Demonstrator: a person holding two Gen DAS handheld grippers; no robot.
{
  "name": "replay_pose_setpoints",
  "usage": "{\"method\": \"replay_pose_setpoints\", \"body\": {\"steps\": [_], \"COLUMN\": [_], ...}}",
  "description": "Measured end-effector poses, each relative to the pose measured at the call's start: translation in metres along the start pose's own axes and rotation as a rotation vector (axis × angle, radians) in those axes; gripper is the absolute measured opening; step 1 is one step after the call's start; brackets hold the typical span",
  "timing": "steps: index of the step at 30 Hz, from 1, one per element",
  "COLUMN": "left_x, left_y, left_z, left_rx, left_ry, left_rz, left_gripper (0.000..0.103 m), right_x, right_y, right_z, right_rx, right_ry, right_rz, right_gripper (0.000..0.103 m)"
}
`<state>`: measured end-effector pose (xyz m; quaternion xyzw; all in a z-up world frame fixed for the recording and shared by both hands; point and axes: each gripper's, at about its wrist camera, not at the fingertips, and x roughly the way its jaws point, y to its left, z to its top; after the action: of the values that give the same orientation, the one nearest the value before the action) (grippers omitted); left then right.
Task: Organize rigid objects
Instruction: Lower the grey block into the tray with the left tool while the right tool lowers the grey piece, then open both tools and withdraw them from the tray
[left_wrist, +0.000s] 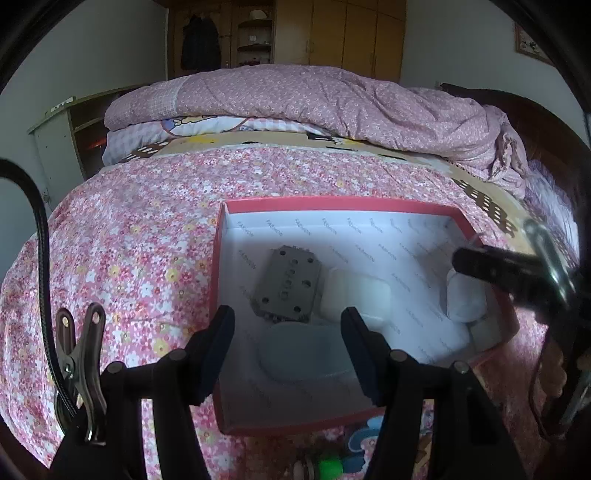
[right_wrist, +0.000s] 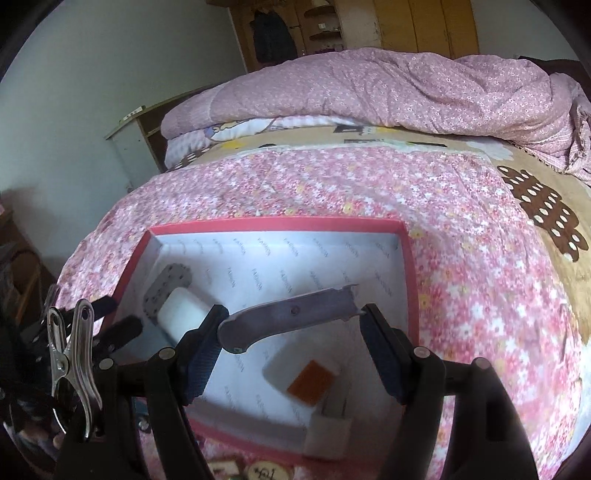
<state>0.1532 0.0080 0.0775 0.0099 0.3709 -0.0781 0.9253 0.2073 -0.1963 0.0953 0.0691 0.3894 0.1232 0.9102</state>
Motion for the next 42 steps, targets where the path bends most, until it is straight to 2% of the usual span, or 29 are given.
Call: {"method": "replay_pose_setpoints", "body": {"steps": [13,23,35,42], "left_x": [-0.003,-0.014,-0.044,-0.06], "left_y": [-0.001,0.0,0.002,0.001], "left_z": [-0.01,-0.015,-0.029,-0.051], "left_rx": [-0.028,-0.042,-0.064,-0.058], "left_ry": [0.022,0.02,0.03,0.047], "left_rz": [-0.017,-0.022,-0.042,-0.054], "left_gripper": [0.063,0.063,0.063,0.063], "right_x": [0.005,-0.011,-0.052,-0.075], "right_y": [0.004,0.01,0.02,0.021], "right_z": [-0.004,-0.018,-0.052,-0.089], "right_rx": [-0.034,-0.047,-0.036,0.013], "right_ry": [-0.006,0.01,-0.004,0.029], "right_rz": [-0.034,-0.007,0.011,0.012], "right_gripper": [0.075,0.075,0.075,0.075]}}
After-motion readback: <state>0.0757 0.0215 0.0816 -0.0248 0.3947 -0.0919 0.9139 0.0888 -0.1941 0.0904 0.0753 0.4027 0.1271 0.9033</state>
